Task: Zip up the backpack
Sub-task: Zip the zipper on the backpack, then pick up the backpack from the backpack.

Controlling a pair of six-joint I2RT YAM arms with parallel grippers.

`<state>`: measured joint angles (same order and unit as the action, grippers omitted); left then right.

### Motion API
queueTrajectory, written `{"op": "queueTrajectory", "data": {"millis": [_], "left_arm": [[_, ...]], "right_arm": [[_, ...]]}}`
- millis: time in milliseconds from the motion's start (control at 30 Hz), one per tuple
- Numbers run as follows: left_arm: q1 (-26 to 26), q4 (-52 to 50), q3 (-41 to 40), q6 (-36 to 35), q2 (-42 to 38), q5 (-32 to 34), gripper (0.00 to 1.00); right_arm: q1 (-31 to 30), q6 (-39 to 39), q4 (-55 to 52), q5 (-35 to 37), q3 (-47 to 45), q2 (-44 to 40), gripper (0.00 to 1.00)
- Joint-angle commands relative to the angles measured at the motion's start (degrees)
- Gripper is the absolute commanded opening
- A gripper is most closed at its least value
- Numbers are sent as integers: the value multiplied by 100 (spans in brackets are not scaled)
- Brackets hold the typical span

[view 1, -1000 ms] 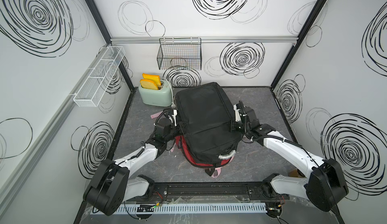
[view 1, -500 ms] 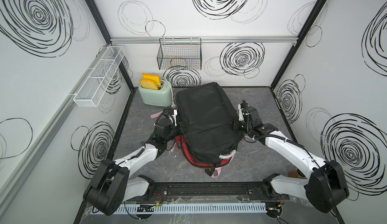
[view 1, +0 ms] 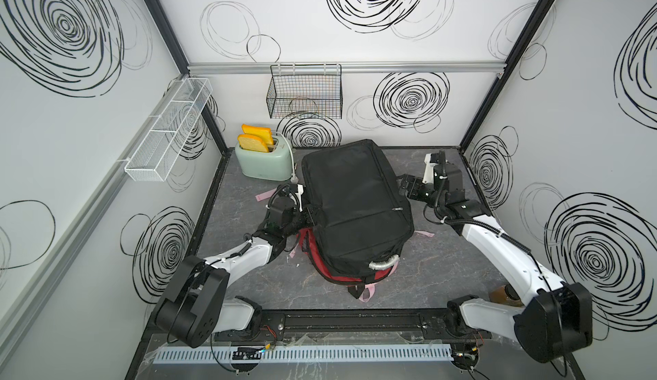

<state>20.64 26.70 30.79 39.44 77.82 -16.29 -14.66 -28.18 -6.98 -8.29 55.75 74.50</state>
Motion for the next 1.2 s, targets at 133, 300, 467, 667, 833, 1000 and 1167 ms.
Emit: {"op": "queueTrajectory", "data": {"millis": [133, 300, 467, 667, 833, 1000, 1167], "left_arm": [[-133, -194, 32, -147, 547, 255, 0], [-240, 465, -132, 78, 801, -133, 0], [-285, 661, -152, 152, 1011, -348, 0], [-249, 661, -121, 135, 1069, -358, 0], [-215, 878, -116, 186, 1051, -483, 0], [-202, 973, -152, 222, 1003, -550, 0], [-206, 924, -168, 204, 932, -509, 0]], "right_arm": [[358, -164, 861, -1040, 17, 880, 94], [438, -3, 1028, -1515, 209, 1465, 93], [462, -104, 1544, -2409, 167, 1709, 91], [126, 276, 1027, -1986, 452, 1530, 90], [-402, 669, 325, -1232, 751, 1481, 87], [-1079, 1004, -441, -131, 1149, 1417, 81], [-1465, 1171, -910, 635, 1413, 1304, 45]]}}
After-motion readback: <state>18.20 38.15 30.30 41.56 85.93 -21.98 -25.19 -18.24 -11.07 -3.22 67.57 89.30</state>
